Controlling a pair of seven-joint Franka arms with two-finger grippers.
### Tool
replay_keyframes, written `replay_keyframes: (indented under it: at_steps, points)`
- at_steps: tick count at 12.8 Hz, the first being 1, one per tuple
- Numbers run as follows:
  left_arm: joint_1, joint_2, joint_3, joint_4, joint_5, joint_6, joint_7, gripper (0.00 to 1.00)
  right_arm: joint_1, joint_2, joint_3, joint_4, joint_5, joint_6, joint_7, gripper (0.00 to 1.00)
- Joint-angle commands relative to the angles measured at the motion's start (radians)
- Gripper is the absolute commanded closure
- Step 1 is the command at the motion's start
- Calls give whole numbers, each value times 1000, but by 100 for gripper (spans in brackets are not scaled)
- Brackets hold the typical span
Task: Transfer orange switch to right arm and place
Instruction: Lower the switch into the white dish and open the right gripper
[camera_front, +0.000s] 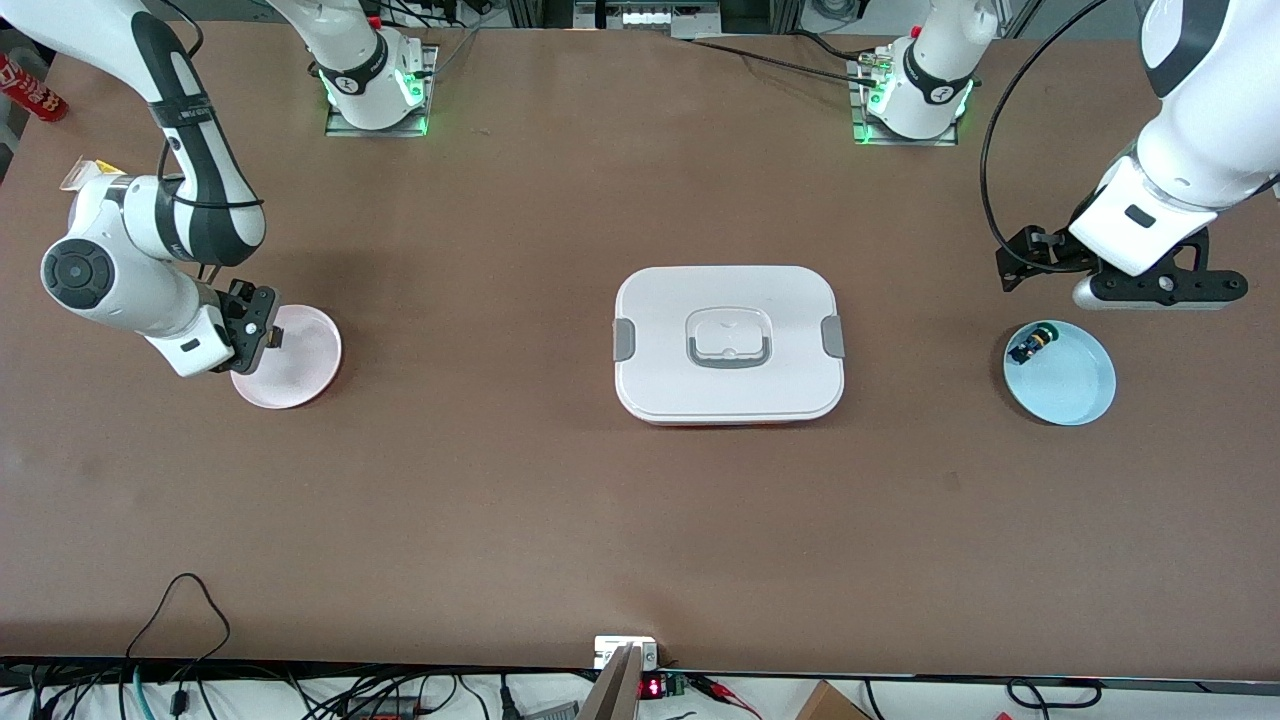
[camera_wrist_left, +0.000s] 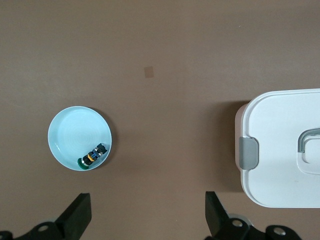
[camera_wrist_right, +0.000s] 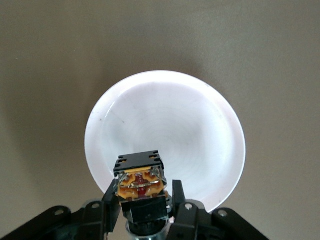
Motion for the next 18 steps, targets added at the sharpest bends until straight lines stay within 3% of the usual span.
replay_keyframes:
  at_steps: [1,10,13,14,15,18]
  points:
    - [-2,-28,-8,-21,-1,-6,-25,0,-23,22,10,-14,-15,54,-61,69]
    - [0,-20,-8,-16,1,-6,-17,0,-21,108,10,-72,-13,244,-61,69]
    - [1,-20,-7,-16,1,-12,-19,0,-21,108,10,-80,-13,252,-65,69]
    - [1,-20,-7,-16,1,-23,-19,0,-21,106,10,-78,-12,249,-55,51]
    - [1,-21,-7,-16,1,-26,-19,0,-21,97,10,-71,-7,243,-50,1]
    - [1,-20,-7,-16,1,-26,-19,0,-23,51,11,-44,5,231,1,0]
